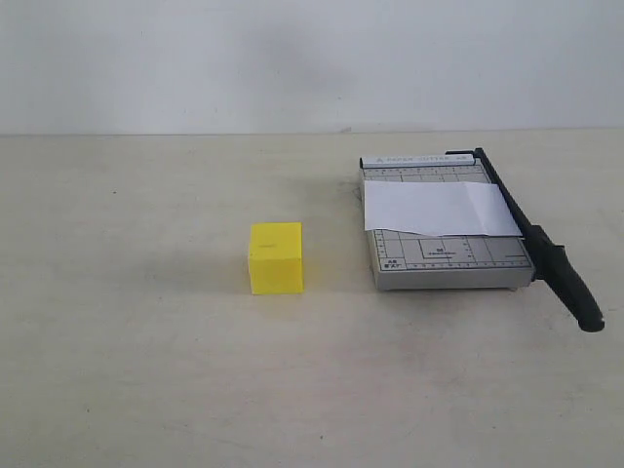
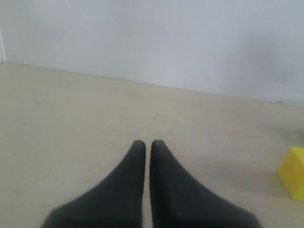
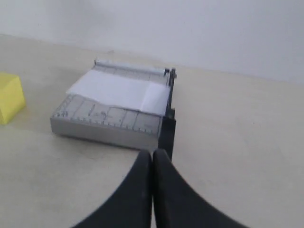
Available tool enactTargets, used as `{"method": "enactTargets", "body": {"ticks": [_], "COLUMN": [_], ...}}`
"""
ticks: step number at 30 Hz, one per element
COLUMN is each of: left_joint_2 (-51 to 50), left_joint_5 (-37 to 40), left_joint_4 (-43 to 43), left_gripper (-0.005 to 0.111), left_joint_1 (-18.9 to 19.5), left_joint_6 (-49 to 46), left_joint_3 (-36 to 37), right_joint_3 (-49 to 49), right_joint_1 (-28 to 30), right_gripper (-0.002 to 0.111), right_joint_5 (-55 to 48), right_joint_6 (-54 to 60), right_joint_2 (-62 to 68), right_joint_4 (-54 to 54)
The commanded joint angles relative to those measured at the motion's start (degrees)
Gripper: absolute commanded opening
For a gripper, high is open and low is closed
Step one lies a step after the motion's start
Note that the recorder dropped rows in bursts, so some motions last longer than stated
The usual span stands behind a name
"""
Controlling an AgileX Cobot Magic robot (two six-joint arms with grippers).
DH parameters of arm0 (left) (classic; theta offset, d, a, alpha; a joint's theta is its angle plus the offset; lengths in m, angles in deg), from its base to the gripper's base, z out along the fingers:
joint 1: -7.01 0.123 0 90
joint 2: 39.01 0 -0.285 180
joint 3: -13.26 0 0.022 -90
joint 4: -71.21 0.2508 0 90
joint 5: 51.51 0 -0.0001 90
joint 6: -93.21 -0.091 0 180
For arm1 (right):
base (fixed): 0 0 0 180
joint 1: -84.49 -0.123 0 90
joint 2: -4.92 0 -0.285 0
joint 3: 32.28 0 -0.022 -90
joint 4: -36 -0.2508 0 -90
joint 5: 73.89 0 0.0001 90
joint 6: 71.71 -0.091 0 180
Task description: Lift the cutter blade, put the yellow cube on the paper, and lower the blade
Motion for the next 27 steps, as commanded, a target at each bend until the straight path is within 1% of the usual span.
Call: {"method": "enactTargets", "body": {"ticks": [1,5,8,9,11,12,13,14,15,16,18,19,20,21,22,24,25,26,27], "left_joint_2": [0.2,0.2,0.2,0.2,0.2,0.2,0.2,0.2,0.2,0.2,0.2,0.2,0.2,0.2,0.2,0.2,0.2,0.2,0.2], "left_joint_5": [-0.1,-0.1,-0.1,-0.1,-0.1,-0.1,-0.1,-0.1,-0.1,-0.1,-0.1,-0.1,-0.1,-0.1,-0.1,-0.1,-0.1,-0.1,-0.1], "left_joint_4": [0.1,0.1,0.1,0.1,0.1,0.1,0.1,0.1,0.1,0.1,0.1,0.1,0.1,0.1,0.1,0.1,0.1,0.1,0.1], "left_gripper": [0.004,0.004,0.004,0.004,0.004,0.004,0.004,0.004,0.004,0.004,0.004,0.004,0.004,0.004,0.004,0.004,0.004,0.004,0.004], "left_joint_1": [-0.2,-0.2,-0.2,-0.2,-0.2,-0.2,-0.2,-0.2,-0.2,-0.2,-0.2,-0.2,-0.2,-0.2,-0.2,-0.2,-0.2,-0.2,-0.2], "left_joint_6": [0.5,0.5,0.5,0.5,0.5,0.5,0.5,0.5,0.5,0.5,0.5,0.5,0.5,0.5,0.5,0.5,0.5,0.5,0.5], "left_joint_3": [0.2,0.2,0.2,0.2,0.2,0.2,0.2,0.2,0.2,0.2,0.2,0.2,0.2,0.2,0.2,0.2,0.2,0.2,0.2], "right_joint_3": [0.0,0.0,0.0,0.0,0.0,0.0,0.0,0.0,0.0,0.0,-6.0,-10.5,-15.3,-18.2,-23.5,-32.1,-35.7,-40.3,-42.4], "right_joint_1": [0.2,0.2,0.2,0.2,0.2,0.2,0.2,0.2,0.2,0.2,0.2,0.2,0.2,0.2,0.2,0.2,0.2,0.2,0.2], "right_gripper": [0.000,0.000,0.000,0.000,0.000,0.000,0.000,0.000,0.000,0.000,0.000,0.000,0.000,0.000,0.000,0.000,0.000,0.000,0.000], "right_joint_5": [12.8,20.5,24.1,23.2,18.3,15.6,15.2,17.4,24.5,27.2,22.8,18.2,12.8,9.4,4.0,-5.0,-9.2,-14.5,-18.0], "right_joint_6": [-3.8,-4.2,-11.6,-14.3,-19.8,-20.3,-20.8,-20.8,-19.4,-17.0,-4.3,5.7,12.3,14.2,15.2,15.0,14.2,11.0,8.1], "right_joint_2": [-0.2,-0.2,-0.2,-0.2,-0.2,-0.2,-0.2,-0.2,0.1,1.6,9.7,18.2,28.4,34.4,44.7,57.1,60.9,65.3,67.2], "right_joint_4": [-1.9,-2.1,-6.0,-7.8,-9.0,-9.0,-9.0,-9.0,-9.0,-9.0,-13.5,-16.9,-18.0,-17.7,-17.2,-14.7,-12.6,-8.5,-4.8]}}
